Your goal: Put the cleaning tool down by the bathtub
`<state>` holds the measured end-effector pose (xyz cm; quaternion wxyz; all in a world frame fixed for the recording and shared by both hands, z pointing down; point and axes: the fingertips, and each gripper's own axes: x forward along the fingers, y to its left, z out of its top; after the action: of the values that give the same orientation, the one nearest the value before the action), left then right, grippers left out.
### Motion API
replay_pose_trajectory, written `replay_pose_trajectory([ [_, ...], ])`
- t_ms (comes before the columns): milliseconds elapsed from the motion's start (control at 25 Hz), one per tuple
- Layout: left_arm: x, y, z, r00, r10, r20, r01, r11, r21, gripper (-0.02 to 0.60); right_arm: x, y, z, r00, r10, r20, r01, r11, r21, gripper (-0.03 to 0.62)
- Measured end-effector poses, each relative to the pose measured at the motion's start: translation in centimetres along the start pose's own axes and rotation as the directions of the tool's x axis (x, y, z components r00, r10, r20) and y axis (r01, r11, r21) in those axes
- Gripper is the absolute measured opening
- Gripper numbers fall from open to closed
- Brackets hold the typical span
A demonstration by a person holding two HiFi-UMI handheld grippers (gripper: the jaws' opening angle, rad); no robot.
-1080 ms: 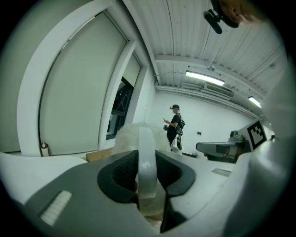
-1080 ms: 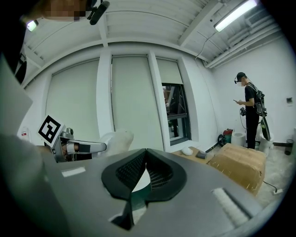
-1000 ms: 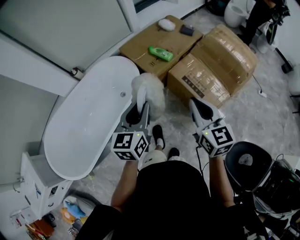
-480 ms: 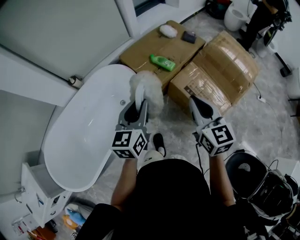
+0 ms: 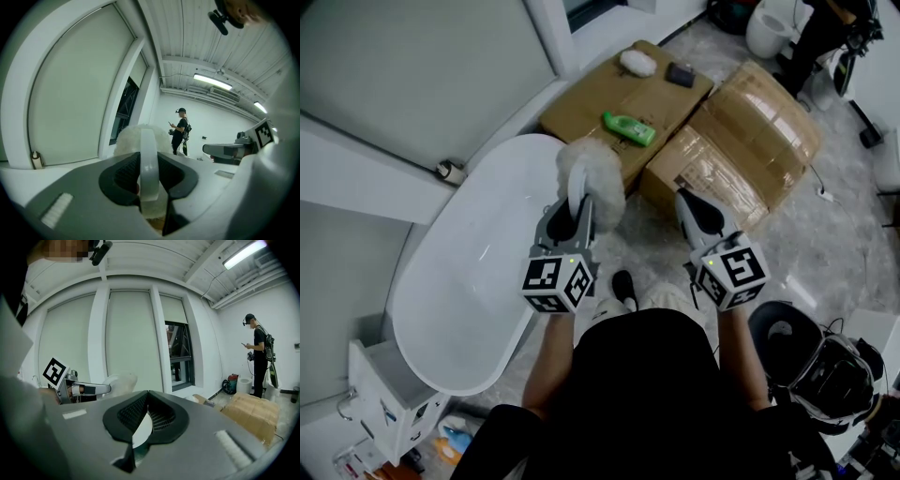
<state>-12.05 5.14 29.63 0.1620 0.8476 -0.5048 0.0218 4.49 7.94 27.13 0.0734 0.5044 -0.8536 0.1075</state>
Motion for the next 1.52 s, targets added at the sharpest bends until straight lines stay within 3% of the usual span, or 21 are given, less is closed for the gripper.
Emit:
replay_pose_trajectory([
  [480,2.0,0.8,-0.7,0.999,0.0,-0.033,0.0,1.0,0.004,0.089,2.1,-1.2,-0.7,1.0,0.018,-0.016,-0.017,1.0,0.018,0.008],
  [1080,9.1,3.4,-0.4,0.99,0.107,-0.09,-0.112,0.993,-0.045,0.091,9.3,-6.7,1.6,0.991,0.124,-0.054,-0.123,0.992,0.022,0.008],
  [1520,15.6,4.2,-1.5,0.963,0.244,-0.117,-0.255,0.962,-0.094,0.091,14.9,-13.4,2.7,0.967,0.243,-0.071,-0.242,0.97,0.02,0.008],
])
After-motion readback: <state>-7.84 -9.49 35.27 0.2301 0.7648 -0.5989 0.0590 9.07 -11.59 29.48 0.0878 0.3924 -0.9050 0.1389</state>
